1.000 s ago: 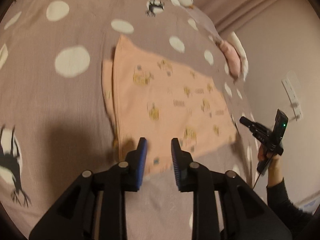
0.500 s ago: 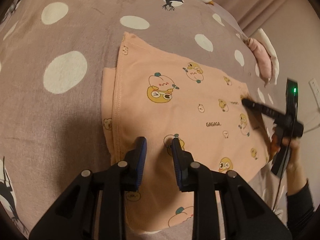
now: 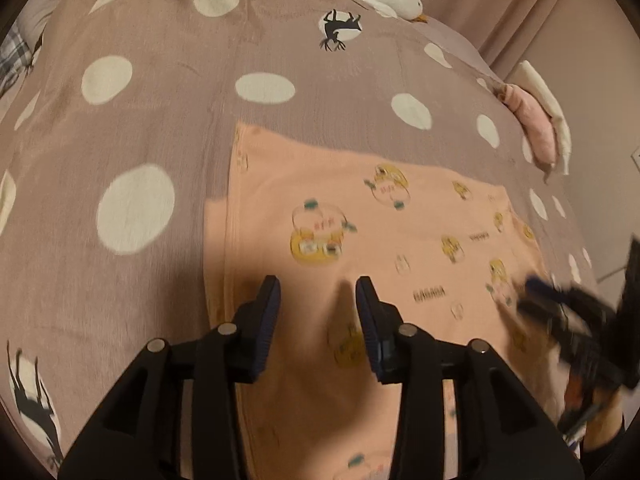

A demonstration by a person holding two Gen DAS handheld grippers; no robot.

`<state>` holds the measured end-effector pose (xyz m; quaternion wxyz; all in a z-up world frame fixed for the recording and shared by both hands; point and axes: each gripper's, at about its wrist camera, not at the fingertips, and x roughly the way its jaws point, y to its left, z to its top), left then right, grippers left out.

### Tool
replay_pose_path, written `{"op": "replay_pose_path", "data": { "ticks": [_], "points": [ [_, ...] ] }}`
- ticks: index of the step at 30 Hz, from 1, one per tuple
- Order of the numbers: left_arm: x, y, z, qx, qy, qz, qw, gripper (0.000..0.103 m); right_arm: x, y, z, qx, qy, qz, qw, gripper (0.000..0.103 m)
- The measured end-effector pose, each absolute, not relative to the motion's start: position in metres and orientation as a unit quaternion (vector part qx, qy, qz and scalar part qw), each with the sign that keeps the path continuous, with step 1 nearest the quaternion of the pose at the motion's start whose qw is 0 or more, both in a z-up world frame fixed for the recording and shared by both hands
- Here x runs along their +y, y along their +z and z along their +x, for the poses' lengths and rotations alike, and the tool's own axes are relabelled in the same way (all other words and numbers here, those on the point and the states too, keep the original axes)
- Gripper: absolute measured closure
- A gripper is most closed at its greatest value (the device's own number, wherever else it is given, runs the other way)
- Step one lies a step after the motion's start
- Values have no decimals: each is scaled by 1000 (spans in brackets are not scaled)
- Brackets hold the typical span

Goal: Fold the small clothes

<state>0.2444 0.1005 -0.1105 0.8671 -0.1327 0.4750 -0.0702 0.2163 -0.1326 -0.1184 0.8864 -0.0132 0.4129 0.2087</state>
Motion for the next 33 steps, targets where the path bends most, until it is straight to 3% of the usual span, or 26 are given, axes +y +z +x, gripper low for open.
{"op": "replay_pose_path", "data": {
  "ticks": [6,17,22,26,33],
  "points": [
    [95,-129,278,502,-46,-118,855,63,-128,-141,200,432,198,-48,878,61],
    [83,-128,291,503,-40,-94,858,43,-157,-117,195,408,157,-34,899,59],
    [86,-125,283,510,-32,-106,853,43,-170,-138,193,427,140,-22,893,59],
    [81,-116,260,505,-20,-91,858,43,-171,-140,181,413,147,-33,898,51],
    [59,-93,196,469,-49,-47,880,43,-164,-137,183,415,133,-54,898,47]
  ]
}}
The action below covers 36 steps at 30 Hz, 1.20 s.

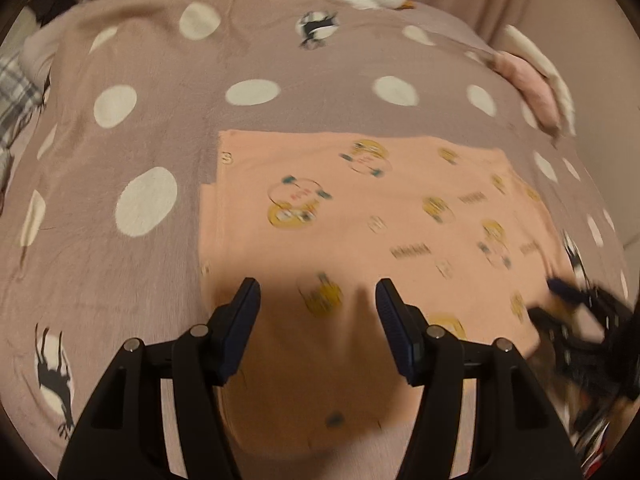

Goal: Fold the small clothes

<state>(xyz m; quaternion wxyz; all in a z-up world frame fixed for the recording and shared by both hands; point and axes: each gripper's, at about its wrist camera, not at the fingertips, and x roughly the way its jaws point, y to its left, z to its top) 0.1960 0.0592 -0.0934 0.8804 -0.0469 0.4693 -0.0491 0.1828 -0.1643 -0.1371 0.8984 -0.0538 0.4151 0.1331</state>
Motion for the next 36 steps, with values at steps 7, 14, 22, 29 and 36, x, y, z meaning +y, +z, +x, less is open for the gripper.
{"op": "replay_pose_path", "data": {
  "ticks": [7,14,22,29,36],
  "points": [
    [53,-123,169,493,-34,-7,869,43,-164,-101,185,368,139,-15,919,47],
    [51,-128,156,501,-31,-4,865,37,-157,-115,205,401,126,11,907,49],
    [57,-128,140,503,-35,-38,863,37,-156,-140,176,413,119,-6,903,50],
    [61,-128,119,503,-36,-56,862,37,-179,-145,149,444,138,11,885,50],
    [84,-118,76,488,-35,-87,868,37,-201,-133,113,443,123,14,888,50]
  ]
}}
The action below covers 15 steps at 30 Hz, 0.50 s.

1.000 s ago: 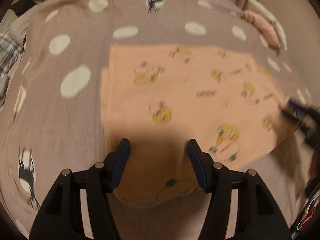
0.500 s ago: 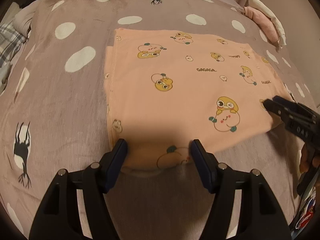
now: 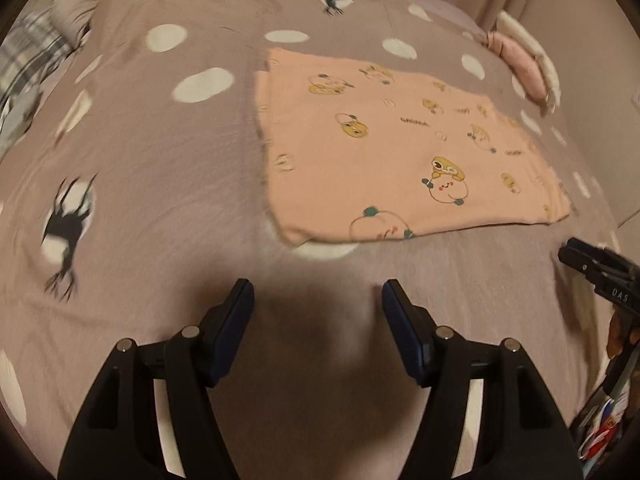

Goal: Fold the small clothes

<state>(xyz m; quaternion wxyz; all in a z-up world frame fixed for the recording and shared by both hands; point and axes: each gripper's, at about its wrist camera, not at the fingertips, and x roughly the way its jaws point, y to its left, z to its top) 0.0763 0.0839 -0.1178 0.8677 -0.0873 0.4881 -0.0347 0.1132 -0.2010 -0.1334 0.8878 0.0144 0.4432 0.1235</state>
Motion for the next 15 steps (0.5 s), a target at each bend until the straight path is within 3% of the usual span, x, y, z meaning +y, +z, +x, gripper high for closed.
{"op": "replay_pose_path", "data": {
  "ticks": [15],
  "points": [
    [170,-129,95,464,-77,-380,796,37,-172,-91,113,389,180,72,901,50]
  ]
}}
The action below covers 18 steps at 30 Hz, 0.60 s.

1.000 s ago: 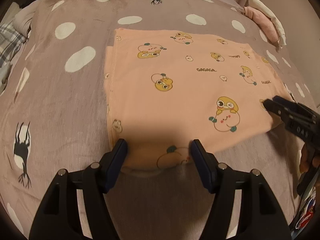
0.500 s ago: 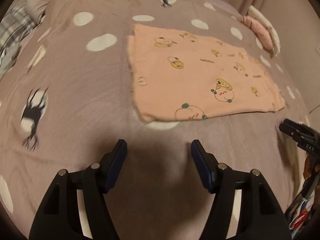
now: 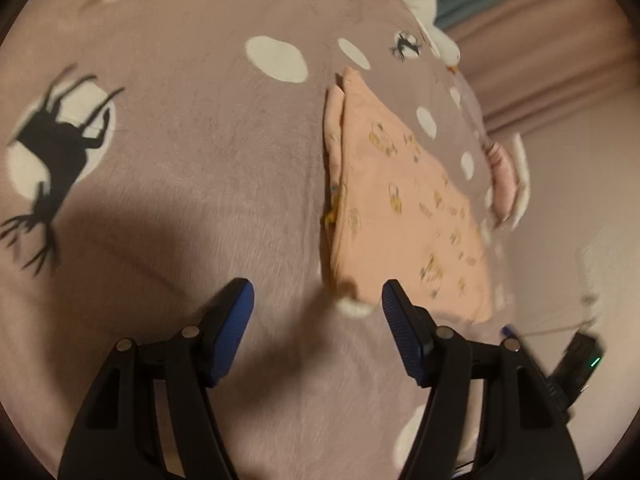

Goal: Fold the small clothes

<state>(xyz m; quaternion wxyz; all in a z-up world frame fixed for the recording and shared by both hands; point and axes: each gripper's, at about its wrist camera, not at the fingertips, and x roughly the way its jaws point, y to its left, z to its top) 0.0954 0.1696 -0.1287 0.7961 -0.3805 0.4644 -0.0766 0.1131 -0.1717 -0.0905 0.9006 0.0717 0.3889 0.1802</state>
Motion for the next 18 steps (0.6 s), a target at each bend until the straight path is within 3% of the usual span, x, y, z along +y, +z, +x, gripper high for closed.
{"op": "replay_pose_path", "data": {
  "ticks": [18],
  "points": [
    [147,-132,200,480,-160,-395,767,38,-137,-100,172,396,231,76,886,50]
  ]
}}
